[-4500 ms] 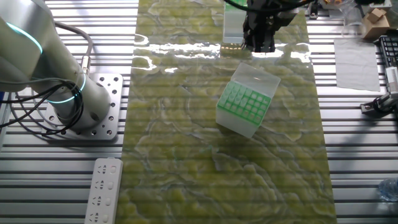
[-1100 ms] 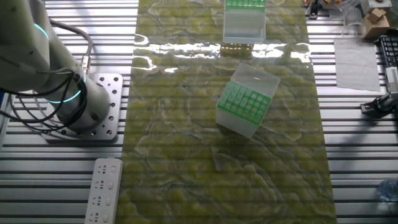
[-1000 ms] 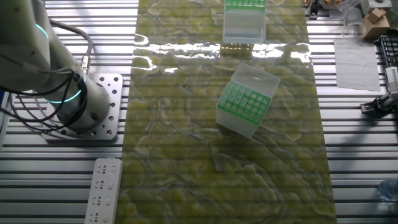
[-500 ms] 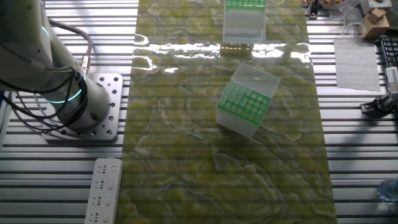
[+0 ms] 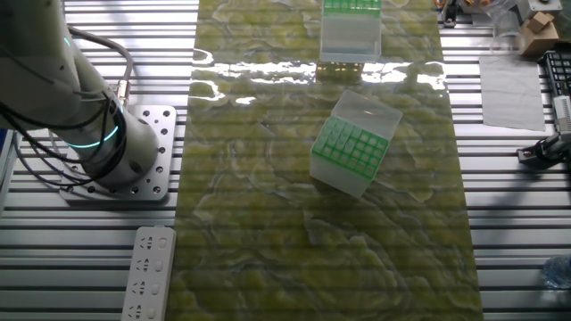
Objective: Transfer all large pipette tips from one holder to another
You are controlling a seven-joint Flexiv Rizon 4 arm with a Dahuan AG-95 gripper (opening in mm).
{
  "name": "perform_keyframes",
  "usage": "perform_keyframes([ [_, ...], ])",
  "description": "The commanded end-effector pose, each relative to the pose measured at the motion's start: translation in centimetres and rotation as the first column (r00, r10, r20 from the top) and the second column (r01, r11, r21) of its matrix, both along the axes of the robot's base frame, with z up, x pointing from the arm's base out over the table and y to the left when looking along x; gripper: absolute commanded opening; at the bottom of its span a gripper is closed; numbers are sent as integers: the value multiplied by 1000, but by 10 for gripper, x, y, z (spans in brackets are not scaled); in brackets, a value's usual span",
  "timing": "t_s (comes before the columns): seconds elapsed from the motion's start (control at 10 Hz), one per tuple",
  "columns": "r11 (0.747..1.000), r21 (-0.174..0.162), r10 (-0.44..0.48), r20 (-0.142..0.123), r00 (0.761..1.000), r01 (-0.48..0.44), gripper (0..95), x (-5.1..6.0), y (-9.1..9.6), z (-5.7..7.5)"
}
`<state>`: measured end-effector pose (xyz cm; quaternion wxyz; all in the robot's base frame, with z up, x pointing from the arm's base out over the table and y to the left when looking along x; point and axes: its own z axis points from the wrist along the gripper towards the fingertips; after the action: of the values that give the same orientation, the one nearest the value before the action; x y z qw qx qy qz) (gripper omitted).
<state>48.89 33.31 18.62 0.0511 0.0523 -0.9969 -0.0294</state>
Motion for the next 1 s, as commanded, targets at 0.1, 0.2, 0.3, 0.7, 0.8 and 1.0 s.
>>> perform_keyframes([
  [0.1,1000,7,10,0,1000,-10,380,-2,2,-7],
  [0.2,1000,7,13,0,1000,-13,380,-4,2,-10],
  [0.3,1000,4,20,1,1000,-20,380,-8,3,-15],
  [0.7,999,-2,34,18,999,-34,380,-23,5,-30],
  [0.8,999,-2,34,19,999,-34,380,-23,5,-30],
  [1.0,999,-6,35,25,999,-35,190,-26,7,-33],
])
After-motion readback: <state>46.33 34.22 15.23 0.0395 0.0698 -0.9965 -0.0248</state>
